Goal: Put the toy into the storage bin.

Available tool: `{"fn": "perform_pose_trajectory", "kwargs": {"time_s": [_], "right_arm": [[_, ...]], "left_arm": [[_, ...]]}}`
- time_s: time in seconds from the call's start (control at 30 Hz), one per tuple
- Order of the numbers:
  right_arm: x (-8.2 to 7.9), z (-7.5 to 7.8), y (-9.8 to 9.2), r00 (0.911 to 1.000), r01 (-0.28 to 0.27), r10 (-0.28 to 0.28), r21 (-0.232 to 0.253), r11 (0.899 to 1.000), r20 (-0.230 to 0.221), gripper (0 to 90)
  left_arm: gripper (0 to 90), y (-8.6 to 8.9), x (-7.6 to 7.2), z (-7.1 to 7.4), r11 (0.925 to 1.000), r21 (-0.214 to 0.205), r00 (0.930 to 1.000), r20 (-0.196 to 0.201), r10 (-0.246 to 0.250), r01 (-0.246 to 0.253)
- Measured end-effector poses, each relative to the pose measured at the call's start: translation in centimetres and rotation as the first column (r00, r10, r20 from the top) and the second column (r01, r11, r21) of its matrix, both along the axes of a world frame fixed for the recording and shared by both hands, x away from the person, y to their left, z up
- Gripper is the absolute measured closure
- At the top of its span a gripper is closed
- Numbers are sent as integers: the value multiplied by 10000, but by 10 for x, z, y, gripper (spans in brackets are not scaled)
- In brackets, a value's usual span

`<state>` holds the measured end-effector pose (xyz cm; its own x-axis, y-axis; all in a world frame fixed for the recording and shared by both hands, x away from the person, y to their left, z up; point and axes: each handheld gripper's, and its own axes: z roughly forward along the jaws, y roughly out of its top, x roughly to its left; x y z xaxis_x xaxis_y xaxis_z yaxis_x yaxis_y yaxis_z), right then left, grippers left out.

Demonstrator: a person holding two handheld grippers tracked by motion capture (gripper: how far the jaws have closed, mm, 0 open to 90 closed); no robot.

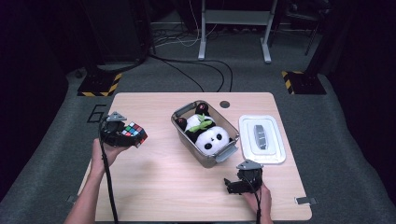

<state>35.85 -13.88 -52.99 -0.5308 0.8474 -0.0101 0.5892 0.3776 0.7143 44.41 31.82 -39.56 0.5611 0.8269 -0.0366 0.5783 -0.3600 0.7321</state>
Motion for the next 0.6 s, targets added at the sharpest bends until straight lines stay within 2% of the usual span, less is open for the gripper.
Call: {"fn": "perform_pose_trajectory", "kwargs": {"time_s": [0.6], "right_arm": [[0, 0, 0, 10000, -5, 5, -4, 10000, -7, 0]], "left_arm": [[338, -20, 14, 21, 9989, 46, 9987, 181, -477, 476]]}}
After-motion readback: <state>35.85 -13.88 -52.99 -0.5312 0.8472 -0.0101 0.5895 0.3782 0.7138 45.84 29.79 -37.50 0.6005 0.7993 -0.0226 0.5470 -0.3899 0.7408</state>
